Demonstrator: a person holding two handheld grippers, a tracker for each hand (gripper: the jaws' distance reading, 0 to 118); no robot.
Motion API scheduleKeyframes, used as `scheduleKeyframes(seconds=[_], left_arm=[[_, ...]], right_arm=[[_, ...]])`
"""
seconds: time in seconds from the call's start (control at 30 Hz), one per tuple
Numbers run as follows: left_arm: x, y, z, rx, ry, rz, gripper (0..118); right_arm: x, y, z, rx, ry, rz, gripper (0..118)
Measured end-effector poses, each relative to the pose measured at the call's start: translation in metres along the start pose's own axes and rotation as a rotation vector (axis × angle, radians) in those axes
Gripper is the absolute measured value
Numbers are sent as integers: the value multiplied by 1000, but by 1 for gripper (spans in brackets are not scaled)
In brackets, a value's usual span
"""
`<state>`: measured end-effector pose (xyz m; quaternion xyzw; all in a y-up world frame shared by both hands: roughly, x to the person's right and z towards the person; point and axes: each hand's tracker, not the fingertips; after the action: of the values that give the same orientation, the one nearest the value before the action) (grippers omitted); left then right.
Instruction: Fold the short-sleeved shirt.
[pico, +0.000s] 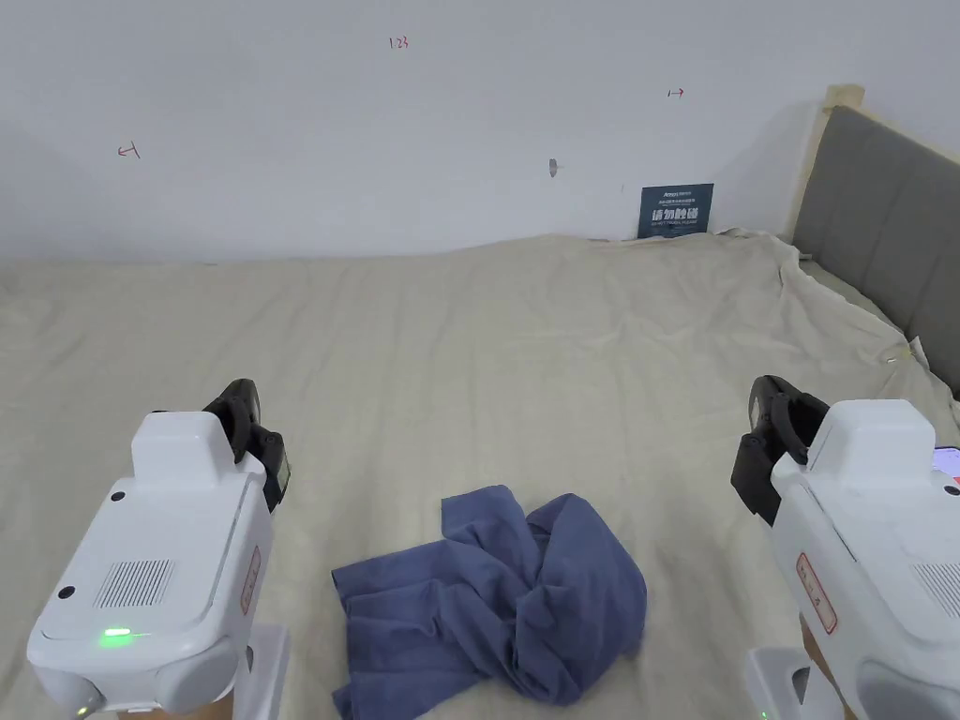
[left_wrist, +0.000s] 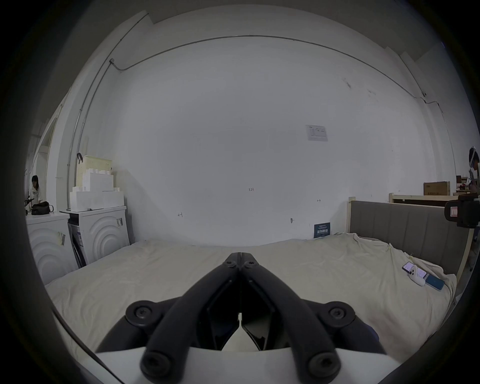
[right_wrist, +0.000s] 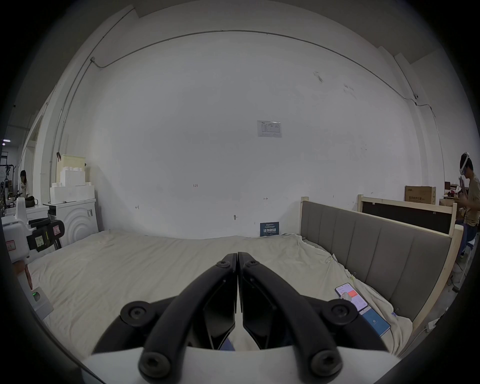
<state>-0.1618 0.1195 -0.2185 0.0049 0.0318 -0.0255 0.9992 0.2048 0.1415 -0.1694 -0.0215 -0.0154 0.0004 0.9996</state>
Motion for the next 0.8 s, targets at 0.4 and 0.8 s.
scheduleKeyframes(seconds=[0.4,0.8], left_arm=[[1,-13,-9,-160,-58,-3,0],[4,-128,-35,-866,-140,143,0]], right_arm=[[-3,-2,-4,-6,10,3,1],[1,-20,-12,-53,11,-1,1]])
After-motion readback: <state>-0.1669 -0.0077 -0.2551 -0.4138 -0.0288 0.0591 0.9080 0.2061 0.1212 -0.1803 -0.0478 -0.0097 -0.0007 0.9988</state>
